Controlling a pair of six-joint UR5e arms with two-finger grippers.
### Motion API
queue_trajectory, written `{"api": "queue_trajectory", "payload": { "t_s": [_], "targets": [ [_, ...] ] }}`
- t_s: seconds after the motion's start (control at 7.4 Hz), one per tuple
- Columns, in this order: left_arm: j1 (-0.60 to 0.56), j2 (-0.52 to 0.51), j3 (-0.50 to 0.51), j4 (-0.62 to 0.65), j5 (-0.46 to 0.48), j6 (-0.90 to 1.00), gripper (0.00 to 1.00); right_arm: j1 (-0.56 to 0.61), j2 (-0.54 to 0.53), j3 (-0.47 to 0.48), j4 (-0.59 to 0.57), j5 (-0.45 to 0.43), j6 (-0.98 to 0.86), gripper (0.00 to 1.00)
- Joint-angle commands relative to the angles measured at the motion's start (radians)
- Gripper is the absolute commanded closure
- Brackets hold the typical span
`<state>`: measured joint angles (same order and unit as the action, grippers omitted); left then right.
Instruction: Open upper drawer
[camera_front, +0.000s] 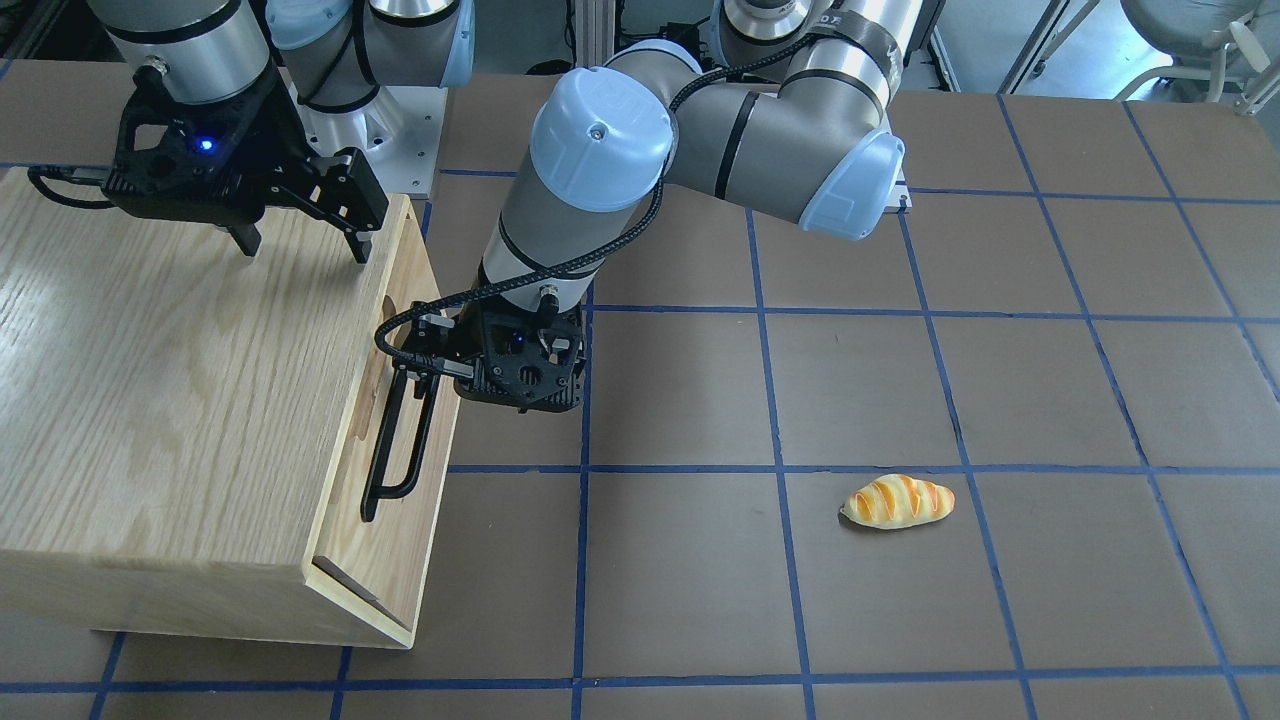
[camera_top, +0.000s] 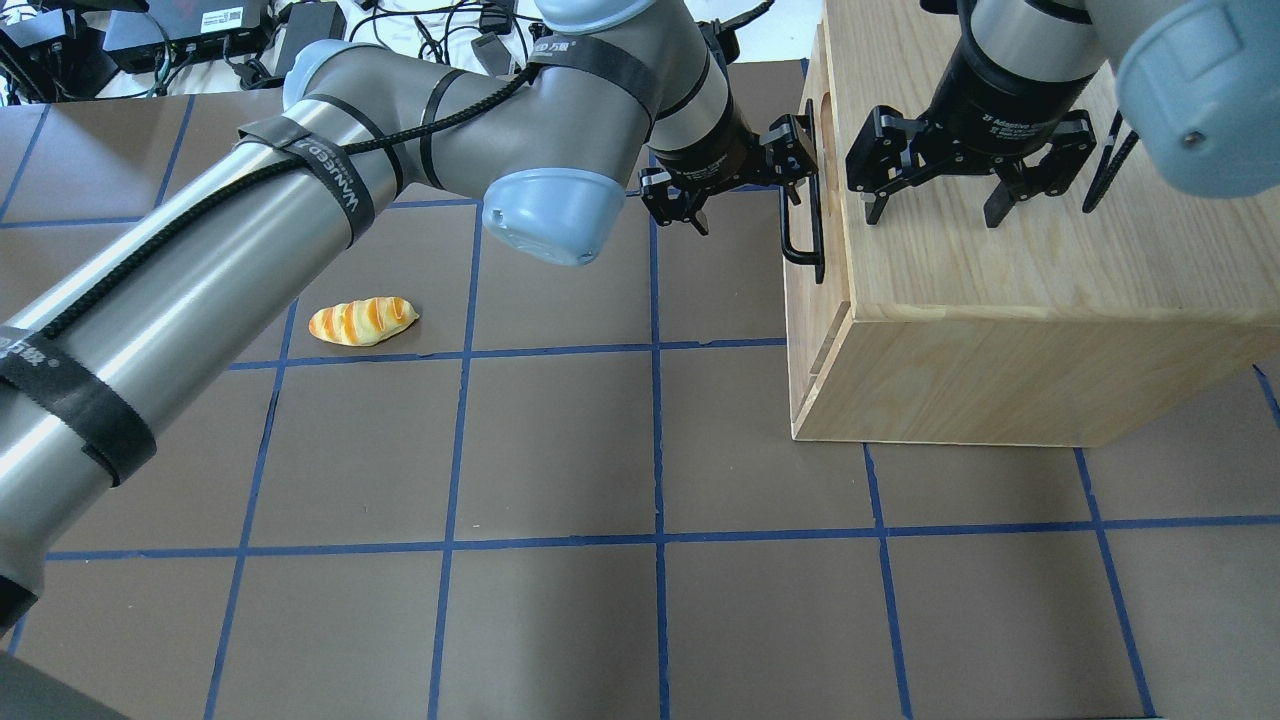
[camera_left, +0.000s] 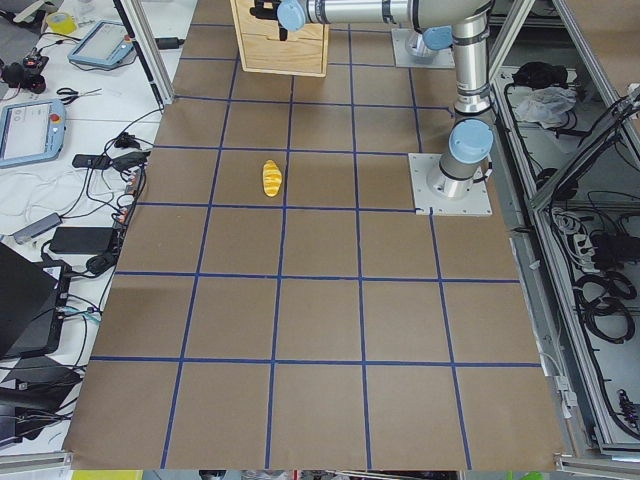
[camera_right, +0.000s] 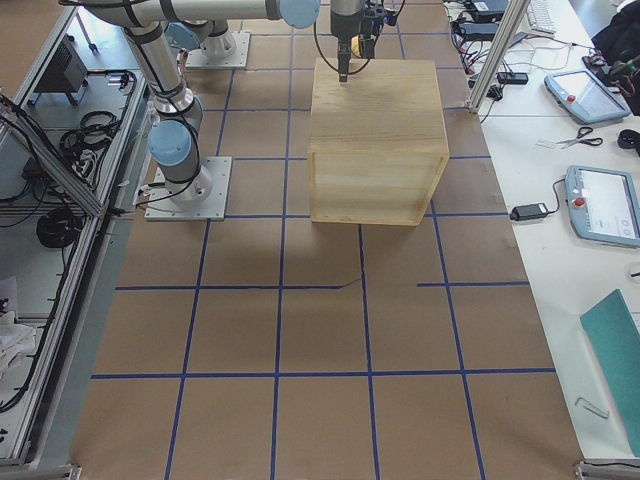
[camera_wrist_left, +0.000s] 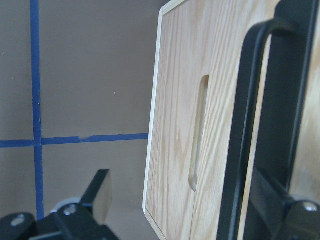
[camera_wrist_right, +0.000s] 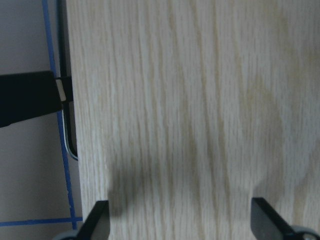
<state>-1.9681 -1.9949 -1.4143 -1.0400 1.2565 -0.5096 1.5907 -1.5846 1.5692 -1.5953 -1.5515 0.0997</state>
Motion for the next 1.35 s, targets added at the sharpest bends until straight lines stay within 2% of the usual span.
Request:
{"api": "queue_trajectory", "payload": {
  "t_s": [0.0,0.54,0.95,1.22],
  "targets": [
    [0.000,-0.004,0.000,0.000,0.007,0.006,0.00,0.000,0.000,0.000,0.000,-0.001,0.000,0.00],
    [0.000,-0.001,0.008,-0.002,0.107,0.035,0.00,0.000,0.000,0.000,0.000,0.001,0.000,0.00],
    [0.000,0.002,0.008,-0.008,0.110,0.034,0.00,0.000,0.000,0.000,0.000,-0.001,0.000,0.00],
    [0.001,0.008,0.006,-0.015,0.153,0.036,0.00,0.000,0.000,0.000,0.000,0.001,0.000,0.00]
  ]
}}
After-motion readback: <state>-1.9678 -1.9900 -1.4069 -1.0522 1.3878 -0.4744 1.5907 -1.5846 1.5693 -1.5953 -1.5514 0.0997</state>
